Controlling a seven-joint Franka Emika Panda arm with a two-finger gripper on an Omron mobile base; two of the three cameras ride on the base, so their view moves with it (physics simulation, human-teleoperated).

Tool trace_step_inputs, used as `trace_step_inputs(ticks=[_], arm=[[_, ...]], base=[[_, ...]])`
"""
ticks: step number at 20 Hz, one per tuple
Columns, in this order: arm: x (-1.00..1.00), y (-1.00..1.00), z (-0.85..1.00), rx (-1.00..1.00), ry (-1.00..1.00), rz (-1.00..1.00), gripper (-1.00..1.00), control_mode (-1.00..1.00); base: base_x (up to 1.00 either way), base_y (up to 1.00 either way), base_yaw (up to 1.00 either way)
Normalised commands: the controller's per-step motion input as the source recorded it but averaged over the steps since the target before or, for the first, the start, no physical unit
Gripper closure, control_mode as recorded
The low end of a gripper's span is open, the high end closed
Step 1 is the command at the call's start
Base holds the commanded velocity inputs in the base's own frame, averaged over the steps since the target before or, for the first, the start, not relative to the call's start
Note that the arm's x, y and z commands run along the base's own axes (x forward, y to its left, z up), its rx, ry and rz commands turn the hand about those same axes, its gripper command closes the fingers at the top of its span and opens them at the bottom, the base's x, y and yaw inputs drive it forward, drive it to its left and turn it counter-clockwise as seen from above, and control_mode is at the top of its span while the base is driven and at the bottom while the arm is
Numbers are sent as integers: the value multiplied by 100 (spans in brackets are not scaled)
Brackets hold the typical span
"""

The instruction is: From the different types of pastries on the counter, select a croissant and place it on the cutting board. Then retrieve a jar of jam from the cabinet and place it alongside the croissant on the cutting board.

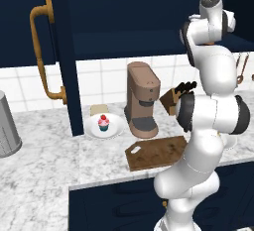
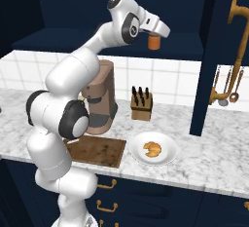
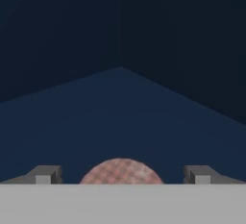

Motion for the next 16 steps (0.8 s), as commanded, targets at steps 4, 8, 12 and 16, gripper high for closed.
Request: trace_step_inputs(ticks=[4, 8, 12, 16], arm=[[0, 3, -10, 0, 1, -4, -100, -100], [0, 8, -11, 0, 1, -5, -100, -100], [0, 8, -9, 0, 0, -5, -100, -100], [0, 8, -13, 0, 0, -6, 100, -100]], base=[[0, 0, 0], [0, 0, 0], [0, 0, 0], [0, 0, 0]])
